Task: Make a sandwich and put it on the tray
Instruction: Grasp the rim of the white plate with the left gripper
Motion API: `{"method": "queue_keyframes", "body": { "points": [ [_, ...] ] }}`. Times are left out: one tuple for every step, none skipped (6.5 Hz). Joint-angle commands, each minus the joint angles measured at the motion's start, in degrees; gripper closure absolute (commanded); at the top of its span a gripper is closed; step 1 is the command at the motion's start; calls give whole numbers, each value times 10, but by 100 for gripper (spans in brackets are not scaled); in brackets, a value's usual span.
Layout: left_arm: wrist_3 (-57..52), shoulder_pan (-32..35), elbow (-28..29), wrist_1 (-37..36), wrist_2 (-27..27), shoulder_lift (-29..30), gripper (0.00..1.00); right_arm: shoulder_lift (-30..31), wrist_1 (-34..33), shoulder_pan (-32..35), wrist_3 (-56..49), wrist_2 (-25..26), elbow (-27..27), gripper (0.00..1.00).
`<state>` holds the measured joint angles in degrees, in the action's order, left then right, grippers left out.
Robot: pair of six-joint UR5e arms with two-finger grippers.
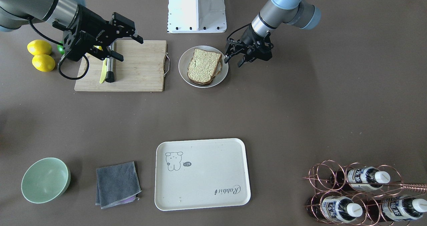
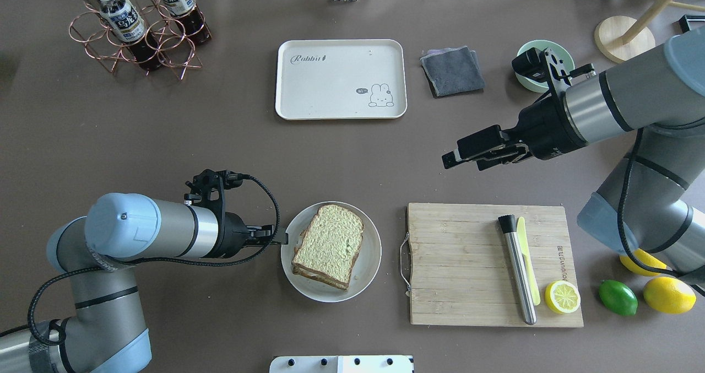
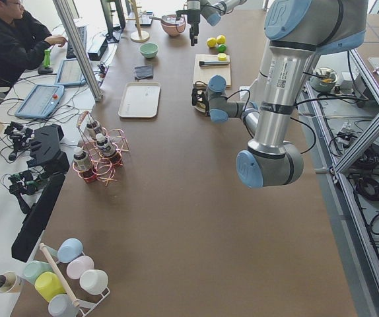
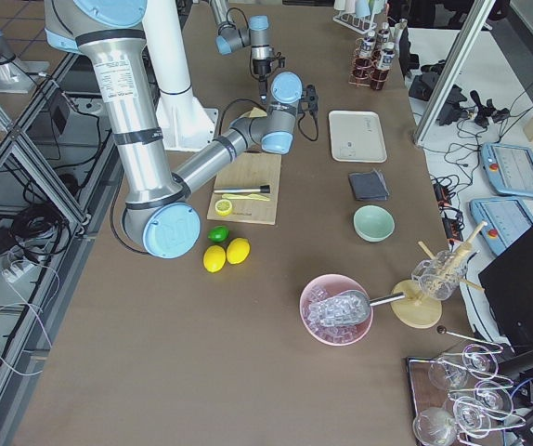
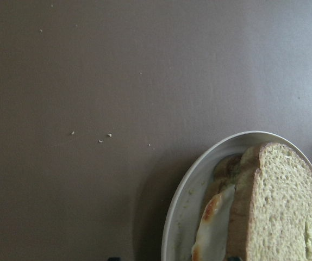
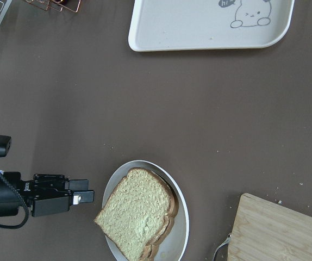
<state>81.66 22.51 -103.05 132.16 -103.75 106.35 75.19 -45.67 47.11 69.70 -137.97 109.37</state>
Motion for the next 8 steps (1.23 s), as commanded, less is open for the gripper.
{"method": "queue_keyframes", "body": {
  "points": [
    [0, 0, 28, 27, 1, 7, 46, -1, 1, -2, 0, 1, -4, 1],
    [0, -1, 40, 27, 2, 17, 47, -1, 1, -2, -2, 1, -6, 1],
    [0, -1, 40, 27, 2, 18, 49, -2, 1, -2, -2, 1, -7, 1],
    [0, -4, 41, 27, 2, 19, 52, -2, 1, -2, -3, 1, -8, 1],
    [0, -6, 44, 27, 4, 19, 53, -3, 0, -2, -3, 1, -9, 1],
    [0, -7, 49, 27, 4, 19, 55, -4, 0, 0, -3, 0, -10, 1],
    [0, -7, 50, 27, 4, 20, 55, -6, -1, 1, -3, 0, -10, 1],
    [1, -10, 50, 27, 4, 25, 55, -6, -1, 1, -3, 1, -10, 1]
  ]
}}
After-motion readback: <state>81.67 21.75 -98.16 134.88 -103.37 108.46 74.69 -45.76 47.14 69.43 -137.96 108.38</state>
